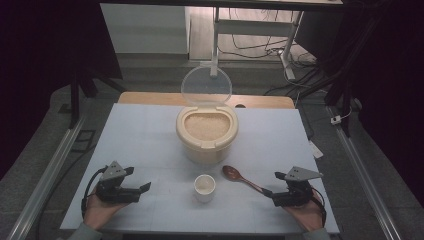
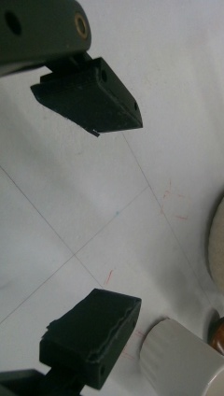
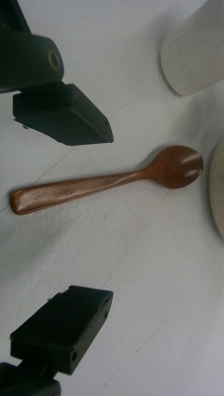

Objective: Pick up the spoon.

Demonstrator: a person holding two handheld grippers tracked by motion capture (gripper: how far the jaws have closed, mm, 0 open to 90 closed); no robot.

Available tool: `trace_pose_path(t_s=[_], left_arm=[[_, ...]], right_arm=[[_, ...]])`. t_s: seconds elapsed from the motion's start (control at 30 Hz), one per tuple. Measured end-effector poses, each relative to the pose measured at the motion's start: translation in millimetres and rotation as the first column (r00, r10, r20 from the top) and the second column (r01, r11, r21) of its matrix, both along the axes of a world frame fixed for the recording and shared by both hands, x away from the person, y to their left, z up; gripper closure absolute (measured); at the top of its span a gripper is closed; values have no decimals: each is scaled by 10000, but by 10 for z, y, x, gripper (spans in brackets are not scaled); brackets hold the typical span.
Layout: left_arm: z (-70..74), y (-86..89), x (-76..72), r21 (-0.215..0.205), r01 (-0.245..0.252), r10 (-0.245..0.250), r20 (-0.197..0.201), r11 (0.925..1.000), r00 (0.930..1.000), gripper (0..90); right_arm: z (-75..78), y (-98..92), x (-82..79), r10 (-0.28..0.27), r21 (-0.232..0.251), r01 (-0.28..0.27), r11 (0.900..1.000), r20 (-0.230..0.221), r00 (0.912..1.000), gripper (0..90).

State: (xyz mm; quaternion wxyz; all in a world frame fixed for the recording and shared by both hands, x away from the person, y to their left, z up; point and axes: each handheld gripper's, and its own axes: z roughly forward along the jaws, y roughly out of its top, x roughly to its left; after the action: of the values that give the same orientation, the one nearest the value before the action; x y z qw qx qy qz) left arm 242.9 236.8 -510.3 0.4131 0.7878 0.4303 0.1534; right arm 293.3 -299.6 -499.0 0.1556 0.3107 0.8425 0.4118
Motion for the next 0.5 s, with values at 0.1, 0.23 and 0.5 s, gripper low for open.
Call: trace_pose_path(t_s=[0.1, 0.23, 0.5], left_arm=[[-1, -7, -2, 12, 44, -44, -26, 10000, 10000, 135], [4, -17, -4, 32, 48, -48, 32, 10000, 10000, 135], [-3, -17, -2, 64, 28, -28, 39, 10000, 10000, 134]], right_arm=[[0, -1, 2, -48, 32, 48, 10000, 2, 10000, 204], [2, -3, -1, -79, 7, 79, 10000, -18, 10000, 208], [-10, 4, 4, -50, -44, 49, 10000, -110, 9999, 219]])
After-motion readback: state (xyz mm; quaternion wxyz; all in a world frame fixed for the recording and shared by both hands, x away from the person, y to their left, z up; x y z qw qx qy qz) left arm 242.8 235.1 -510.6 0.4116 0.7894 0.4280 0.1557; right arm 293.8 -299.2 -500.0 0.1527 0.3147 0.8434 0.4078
